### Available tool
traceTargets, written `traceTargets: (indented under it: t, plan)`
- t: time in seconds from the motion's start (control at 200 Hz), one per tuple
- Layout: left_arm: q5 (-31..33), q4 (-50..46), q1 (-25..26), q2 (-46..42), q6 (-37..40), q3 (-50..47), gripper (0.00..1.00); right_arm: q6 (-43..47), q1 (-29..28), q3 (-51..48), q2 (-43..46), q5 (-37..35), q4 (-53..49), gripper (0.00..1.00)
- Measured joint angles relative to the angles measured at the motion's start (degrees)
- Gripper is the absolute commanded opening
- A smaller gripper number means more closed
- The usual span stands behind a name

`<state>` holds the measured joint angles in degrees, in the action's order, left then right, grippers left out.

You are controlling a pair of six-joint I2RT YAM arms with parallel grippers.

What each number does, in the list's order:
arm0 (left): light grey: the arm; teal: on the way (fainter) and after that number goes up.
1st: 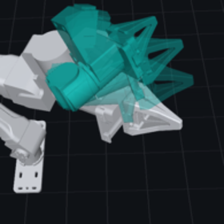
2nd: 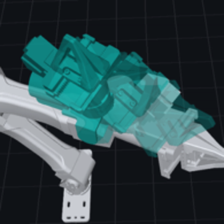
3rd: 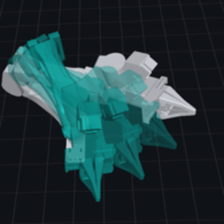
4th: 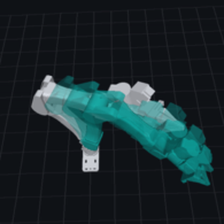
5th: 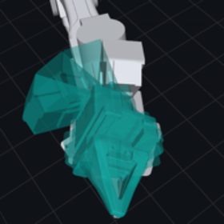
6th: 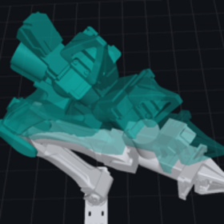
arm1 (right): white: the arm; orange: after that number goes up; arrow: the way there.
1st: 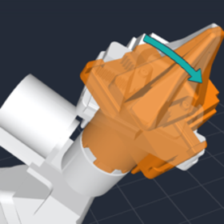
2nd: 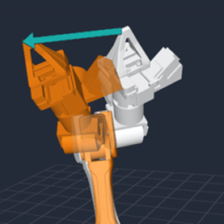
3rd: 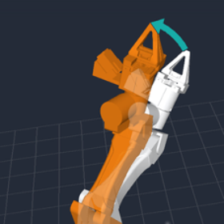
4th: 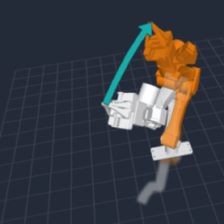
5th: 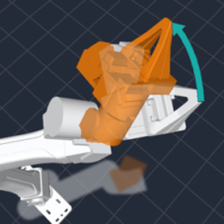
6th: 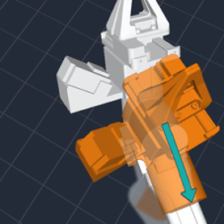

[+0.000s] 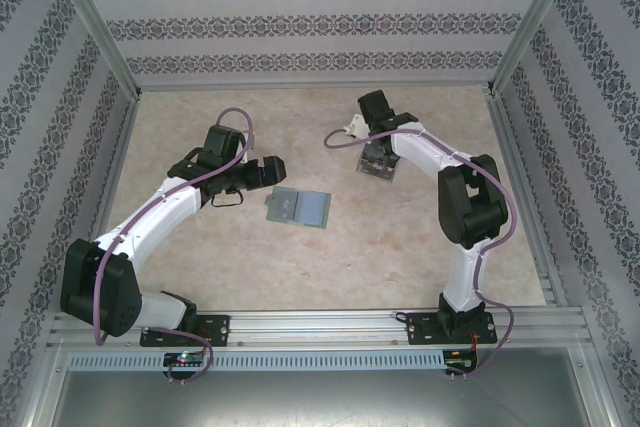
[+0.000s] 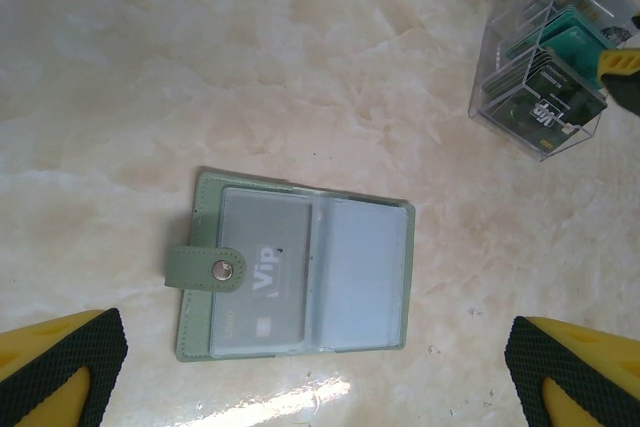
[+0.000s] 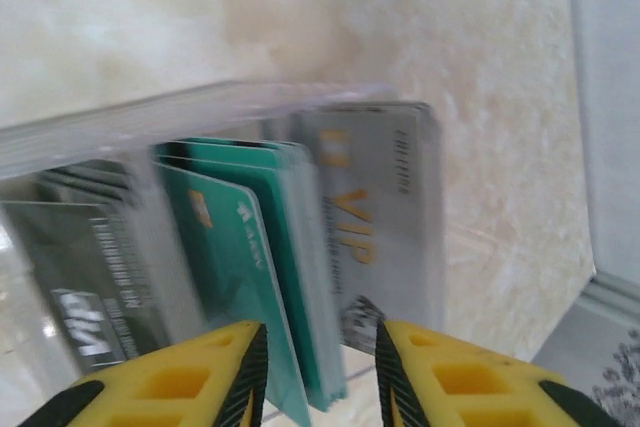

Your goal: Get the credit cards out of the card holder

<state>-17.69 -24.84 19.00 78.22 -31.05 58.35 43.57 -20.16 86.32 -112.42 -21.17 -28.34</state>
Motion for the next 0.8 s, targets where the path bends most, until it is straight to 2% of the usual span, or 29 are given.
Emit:
traceTargets:
  t: [0.2,0.385,0.495,0.53,0.655,0.799]
  plan:
    - [0.0,0.0,0.0,0.0,0.0,-0.02,1.0,-4.39,1.18,1.25,0.0,-4.72,1.77,0.28]
    - [0.0,0.0,0.0,-0.07,-0.02,-0.22,1.0,-9.86,1.27,1.22,0.87,-5.11,1.84,0.26]
    - [0.0,0.0,0.0,-0.17,-0.02,-0.42,1.0,-16.39,1.27,0.39,4.37,-4.96,1.95,0.26]
    - [-0.02,-0.02,0.0,-0.22,-0.02,-0.46,1.0,-18.86,1.27,0.26,5.97,-4.7,1.92,0.23]
    - [-0.07,-0.02,0.0,-0.33,-0.04,-0.5,1.0,-28.46,1.25,-1.01,12.81,-1.01,1.97,0.02]
    - [-0.59,0.0,0.0,-0.33,-0.2,-0.94,0.99,-42.69,0.79,-3.91,20.57,6.51,1.77,0.0]
